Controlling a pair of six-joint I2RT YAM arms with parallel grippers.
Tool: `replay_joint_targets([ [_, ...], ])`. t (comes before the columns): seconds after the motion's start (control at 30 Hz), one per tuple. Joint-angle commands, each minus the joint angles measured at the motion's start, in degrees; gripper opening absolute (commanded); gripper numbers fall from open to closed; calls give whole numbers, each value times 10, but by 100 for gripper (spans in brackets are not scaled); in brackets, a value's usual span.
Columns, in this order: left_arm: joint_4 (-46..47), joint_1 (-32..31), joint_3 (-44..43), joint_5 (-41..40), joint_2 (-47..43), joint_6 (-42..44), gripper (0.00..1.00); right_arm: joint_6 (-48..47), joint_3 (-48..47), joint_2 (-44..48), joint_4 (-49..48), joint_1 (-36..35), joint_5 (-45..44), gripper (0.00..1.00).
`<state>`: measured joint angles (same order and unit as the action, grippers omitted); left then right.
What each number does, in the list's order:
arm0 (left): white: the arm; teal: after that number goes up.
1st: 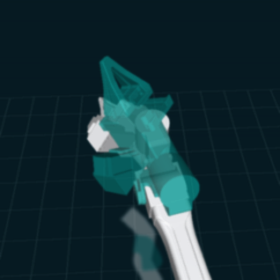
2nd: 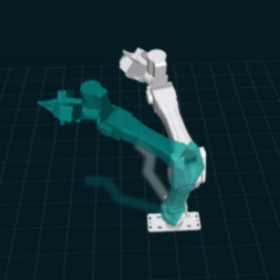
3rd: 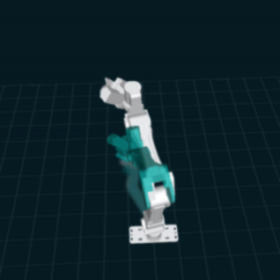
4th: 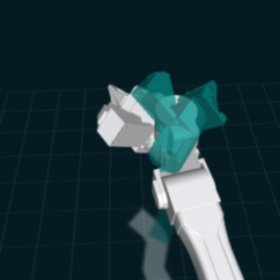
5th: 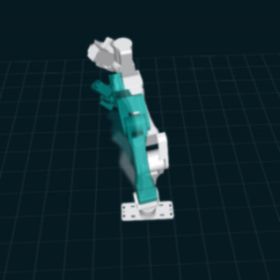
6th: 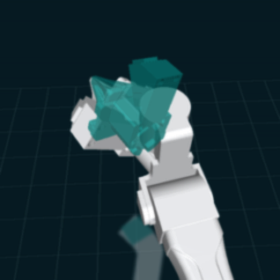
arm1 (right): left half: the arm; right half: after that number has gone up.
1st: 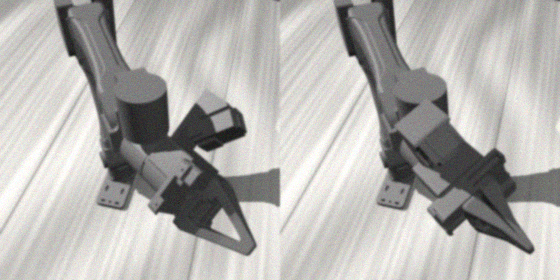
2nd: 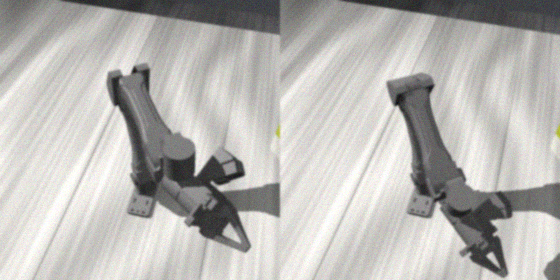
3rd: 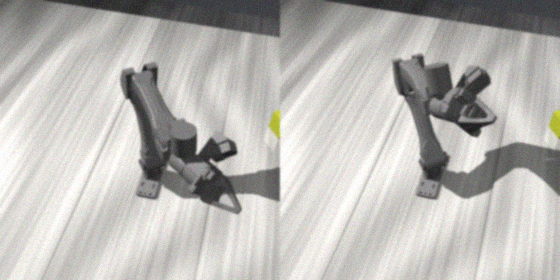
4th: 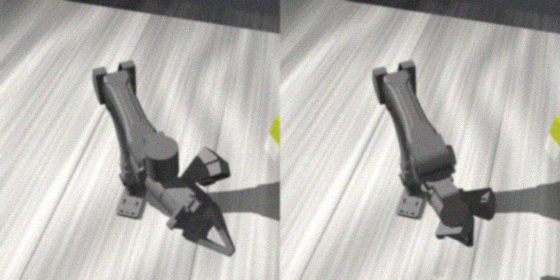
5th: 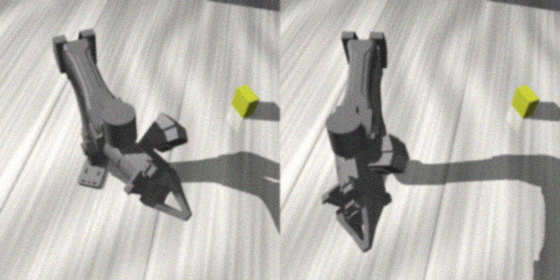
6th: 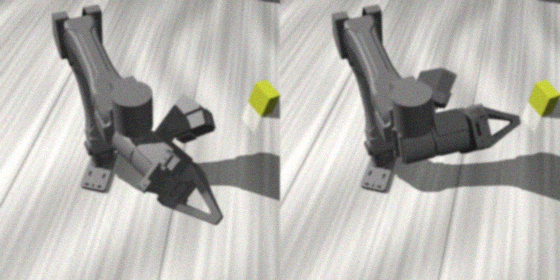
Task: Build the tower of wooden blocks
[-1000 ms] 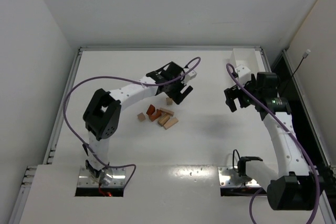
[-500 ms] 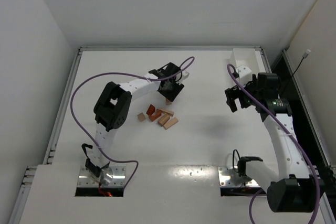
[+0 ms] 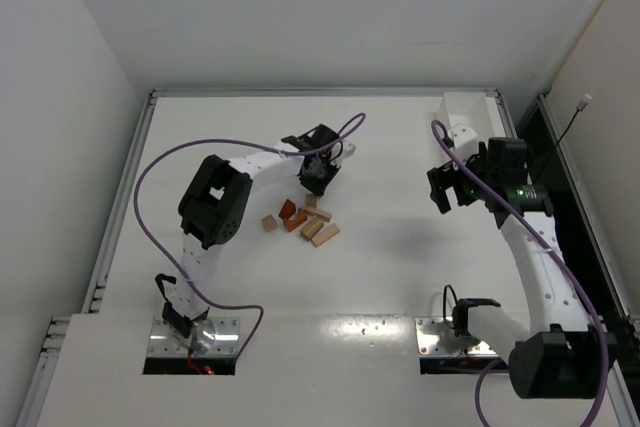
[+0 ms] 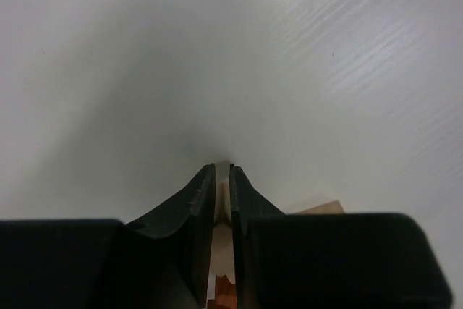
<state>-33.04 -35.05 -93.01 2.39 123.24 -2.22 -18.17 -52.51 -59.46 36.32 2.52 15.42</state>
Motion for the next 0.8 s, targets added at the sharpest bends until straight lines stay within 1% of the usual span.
replay_joint_targets([
  [0.0, -18, 15, 55, 12, -61, 3, 10, 6, -4, 0, -17, 1, 2, 88],
  [0.2, -18, 20, 171, 17, -135, 8, 9, 6, -9, -6, -17, 1, 8, 88],
  [0.3, -18, 26, 209, 29, -172, 8, 8, 6, -9, -6, -17, 1, 14, 88],
  [0.5, -18, 26, 243, 40, -213, -8, 8, 6, -9, -6, -17, 1, 19, 88],
  [0.53, -9, 26, 243, 40, -218, -8, 10, 6, -9, -6, -17, 1, 19, 88],
  [0.57, -9, 26, 243, 32, -224, -8, 16, 6, -9, -6, -17, 1, 19, 88],
  [0.6, 0, 26, 243, 26, -230, -13, 25, 6, -9, -6, -17, 1, 19, 88],
  [0.63, 5, 26, 234, 20, -237, -13, 45, 6, -9, -6, -17, 1, 19, 88],
  [0.7, 10, 26, 217, 12, -244, -13, 55, 6, -4, -6, -17, 1, 24, 88],
  [0.73, 10, 26, 198, 12, -244, -13, 63, 6, -4, -6, -17, 1, 24, 88],
  [0.77, 4, 26, 188, 12, -238, -13, 65, 6, -4, -6, -17, 1, 24, 88],
])
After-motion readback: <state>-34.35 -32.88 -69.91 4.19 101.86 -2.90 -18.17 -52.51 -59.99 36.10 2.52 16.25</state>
